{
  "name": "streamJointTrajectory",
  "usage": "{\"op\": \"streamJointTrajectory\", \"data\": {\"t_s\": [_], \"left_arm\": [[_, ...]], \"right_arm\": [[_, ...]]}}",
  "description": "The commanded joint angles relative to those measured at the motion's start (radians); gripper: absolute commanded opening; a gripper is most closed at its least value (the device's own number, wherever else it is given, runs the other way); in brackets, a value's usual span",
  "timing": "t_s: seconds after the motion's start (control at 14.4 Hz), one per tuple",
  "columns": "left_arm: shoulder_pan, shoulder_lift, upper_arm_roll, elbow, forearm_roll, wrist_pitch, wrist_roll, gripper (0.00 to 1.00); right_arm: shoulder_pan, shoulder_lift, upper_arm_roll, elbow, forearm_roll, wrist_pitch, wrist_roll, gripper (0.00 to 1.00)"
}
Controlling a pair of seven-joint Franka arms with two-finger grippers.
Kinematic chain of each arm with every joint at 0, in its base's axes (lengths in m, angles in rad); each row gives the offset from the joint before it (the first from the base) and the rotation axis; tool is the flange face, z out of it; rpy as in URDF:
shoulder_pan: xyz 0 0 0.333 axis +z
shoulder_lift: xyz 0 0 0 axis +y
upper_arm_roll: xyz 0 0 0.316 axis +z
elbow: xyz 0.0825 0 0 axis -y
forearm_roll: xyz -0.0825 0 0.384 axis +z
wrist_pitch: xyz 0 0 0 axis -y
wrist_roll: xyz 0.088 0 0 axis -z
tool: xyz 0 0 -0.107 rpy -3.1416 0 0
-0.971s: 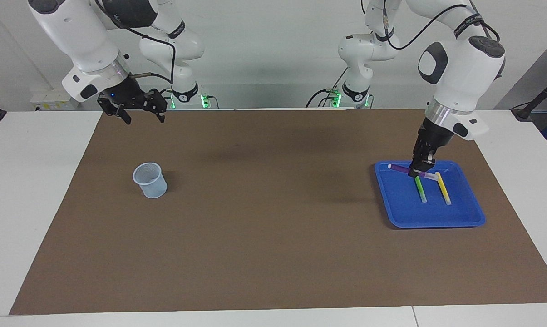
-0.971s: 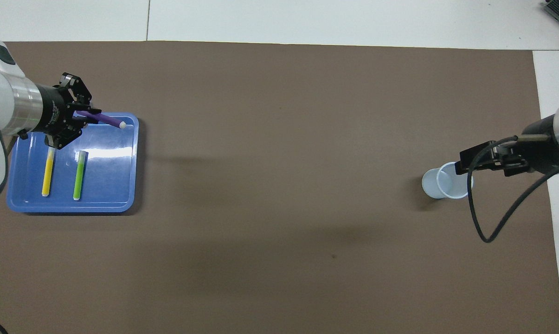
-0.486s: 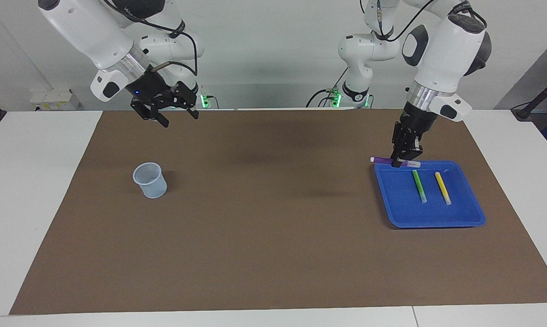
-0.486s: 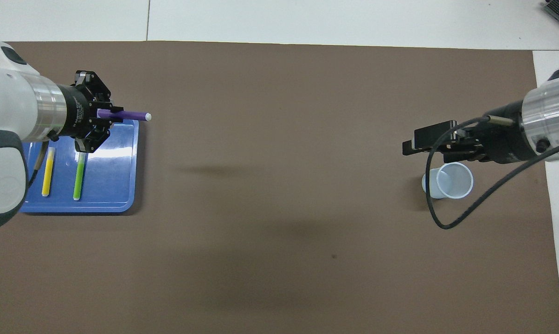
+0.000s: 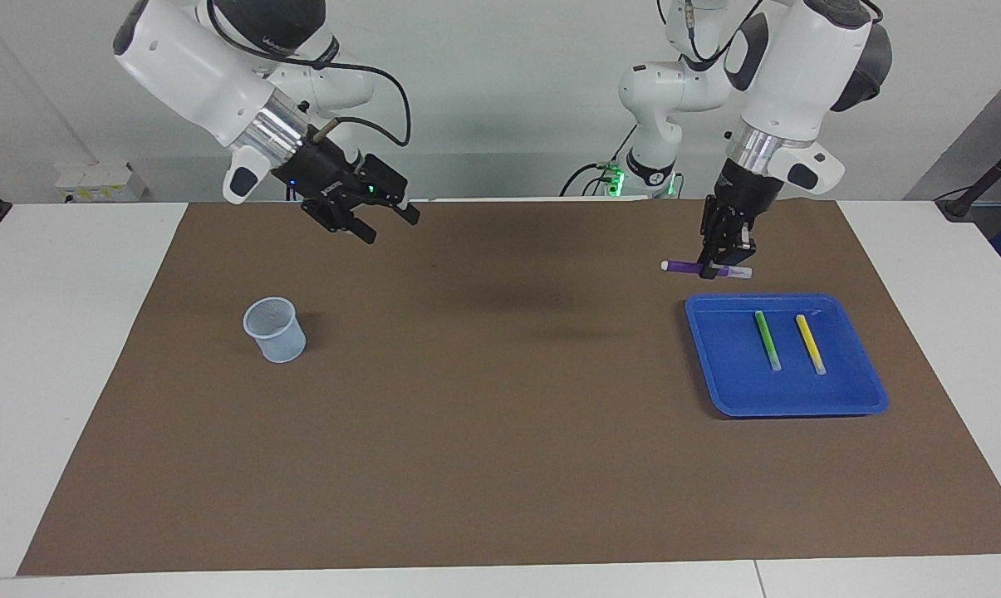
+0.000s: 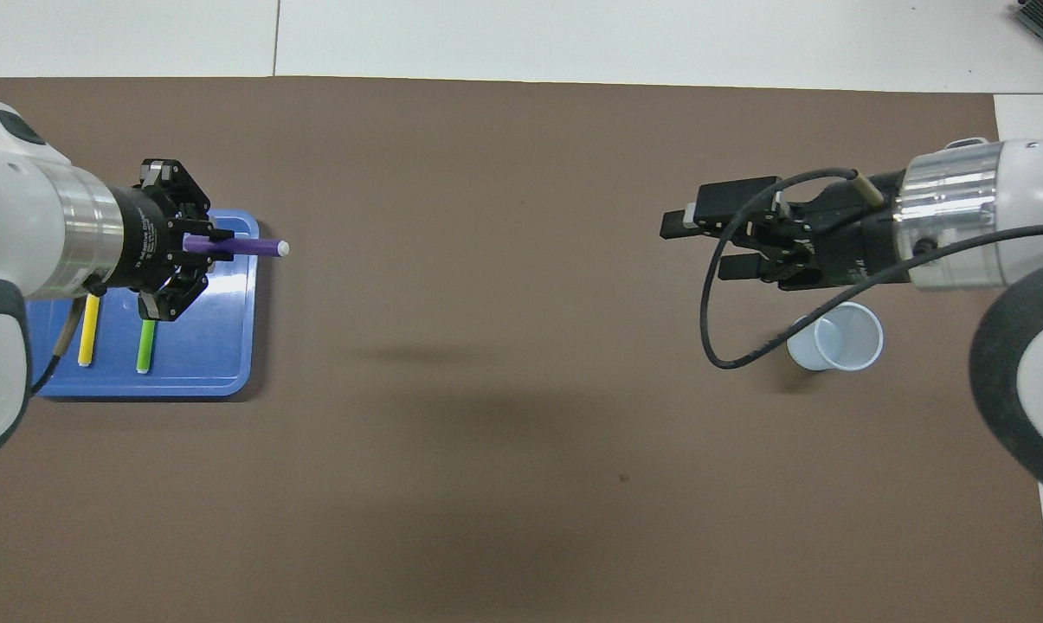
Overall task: Transfer and insert pens with both arms
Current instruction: 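Hold the pen out with the left gripper while the right gripper approaches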
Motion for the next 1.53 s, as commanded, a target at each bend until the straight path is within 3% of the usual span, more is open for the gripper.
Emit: {"op": "streamJointTrajectory", "data": {"t_s": [0.0, 0.35, 1.11, 1.46], "left_arm": [[-0.042, -0.020, -0.004, 0.011, 0.061, -0.047, -0.090, 0.00], [-0.082, -0.021, -0.020, 0.014, 0.089, -0.057, -0.202, 0.00], [-0.109, -0.027, -0.070, 0.017, 0.093, -0.065, -0.322, 0.00], [-0.109, -0.027, -0.076, 0.028, 0.093, -0.071, -0.327, 0.00]], "right_arm": [[0.090, -0.026, -0.002, -0.087, 0.098, 0.186, 0.140, 1.00], [0.258, 0.006, -0.002, -0.089, 0.169, 0.465, 0.383, 1.00], [0.455, 0.141, 0.000, -0.073, 0.342, 0.758, 0.486, 1.00], [0.498, 0.149, 0.015, -0.064, 0.362, 0.794, 0.492, 0.96]]}}
